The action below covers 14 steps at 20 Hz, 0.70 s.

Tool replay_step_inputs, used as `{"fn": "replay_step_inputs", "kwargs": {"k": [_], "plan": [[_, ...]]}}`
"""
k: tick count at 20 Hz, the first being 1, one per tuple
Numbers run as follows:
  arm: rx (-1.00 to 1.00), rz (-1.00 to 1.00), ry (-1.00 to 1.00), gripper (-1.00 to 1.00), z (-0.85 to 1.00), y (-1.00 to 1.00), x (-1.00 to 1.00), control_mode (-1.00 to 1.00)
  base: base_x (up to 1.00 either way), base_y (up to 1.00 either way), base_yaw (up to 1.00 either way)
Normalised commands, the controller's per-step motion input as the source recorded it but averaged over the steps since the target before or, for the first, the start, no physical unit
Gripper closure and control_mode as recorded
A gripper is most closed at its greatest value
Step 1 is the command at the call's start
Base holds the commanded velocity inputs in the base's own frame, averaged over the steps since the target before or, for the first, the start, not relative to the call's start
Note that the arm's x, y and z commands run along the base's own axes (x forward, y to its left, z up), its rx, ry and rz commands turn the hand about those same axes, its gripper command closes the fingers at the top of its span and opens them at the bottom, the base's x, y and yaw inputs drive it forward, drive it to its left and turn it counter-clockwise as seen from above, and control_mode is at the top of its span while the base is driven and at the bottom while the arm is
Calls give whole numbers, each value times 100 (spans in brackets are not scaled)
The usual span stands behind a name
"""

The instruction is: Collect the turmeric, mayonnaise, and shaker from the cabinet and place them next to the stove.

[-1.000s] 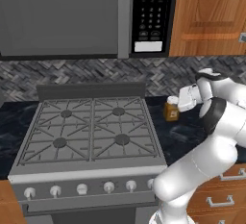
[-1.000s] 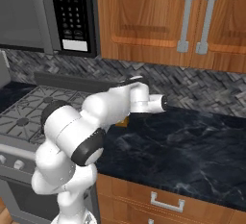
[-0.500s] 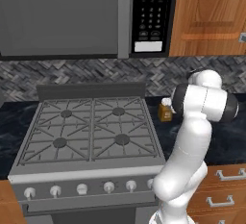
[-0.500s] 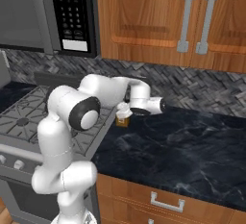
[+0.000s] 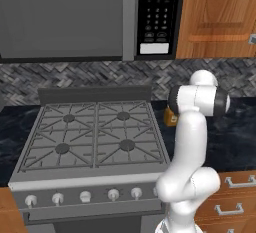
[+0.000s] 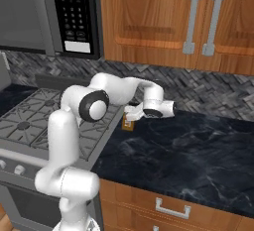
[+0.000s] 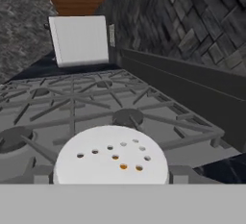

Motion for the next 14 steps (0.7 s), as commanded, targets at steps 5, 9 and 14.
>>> {"fn": "replay_step_inputs", "kwargs": {"k": [5, 9, 14], "plan": [[0, 2, 1, -100, -19, 12, 10, -100, 0, 0, 0], [0, 0, 0, -100, 1, 18, -14, -100, 0, 0, 0], [0, 0, 0, -100, 40, 5, -39, -100, 0, 0, 0]]}}
